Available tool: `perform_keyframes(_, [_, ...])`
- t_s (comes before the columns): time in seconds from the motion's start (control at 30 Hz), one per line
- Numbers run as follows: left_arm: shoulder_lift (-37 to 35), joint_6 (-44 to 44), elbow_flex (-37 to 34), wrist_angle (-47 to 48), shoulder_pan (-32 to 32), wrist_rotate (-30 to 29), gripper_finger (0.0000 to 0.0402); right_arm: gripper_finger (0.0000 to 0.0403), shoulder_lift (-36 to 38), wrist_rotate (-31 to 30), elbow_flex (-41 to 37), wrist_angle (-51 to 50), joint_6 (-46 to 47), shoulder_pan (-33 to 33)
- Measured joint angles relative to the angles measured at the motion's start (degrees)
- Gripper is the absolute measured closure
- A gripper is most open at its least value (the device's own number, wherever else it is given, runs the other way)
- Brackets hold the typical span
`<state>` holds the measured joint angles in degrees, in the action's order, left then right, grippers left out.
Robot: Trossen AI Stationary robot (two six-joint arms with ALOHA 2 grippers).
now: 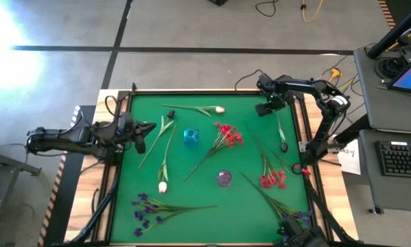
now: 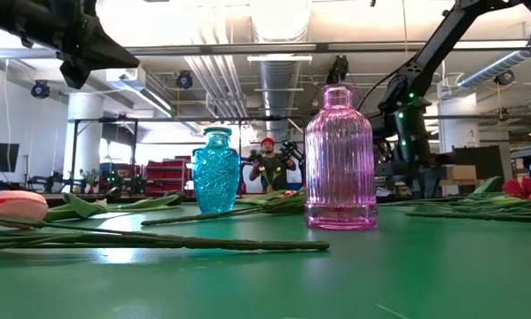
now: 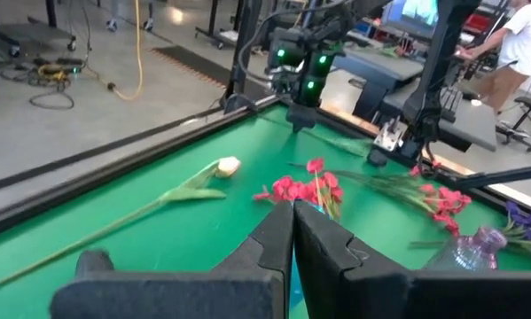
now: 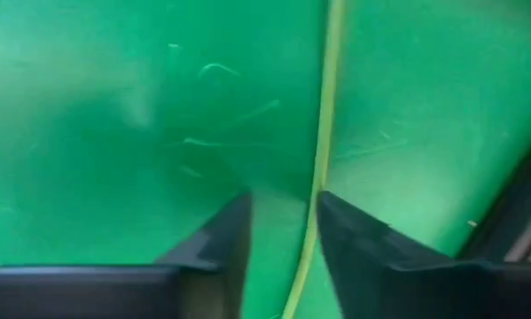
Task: Sort flowers into vase by color
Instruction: Put the right black tulip into the blue vase
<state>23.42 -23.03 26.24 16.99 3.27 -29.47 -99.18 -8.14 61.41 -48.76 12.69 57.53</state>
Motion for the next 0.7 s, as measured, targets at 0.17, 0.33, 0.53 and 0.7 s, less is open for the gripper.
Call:
perform_keyframes(0.17, [0.8,1.8,0.0,-2.0,0.0,0.0,0.0402,0.0384,0.0,3.9,0.0,0.6,-2.2,0.8])
perform_keyframes(0.33, [1.6,1.8,0.0,-1.9,0.0,0.0,0.0402,0.0393,0.4,4.1,-0.2,0.5,-2.9,0.7])
perform_keyframes(0.53, [2.3,1.6,0.0,-1.9,0.0,0.0,0.0402,0.0394,5.1,2.3,-0.2,-0.8,-2.1,0.9])
perform_keyframes(0.7, [2.9,1.6,0.0,-2.2,0.0,0.0,0.0402,0.0392,8.1,-3.0,-0.1,1.2,-1.0,0.9])
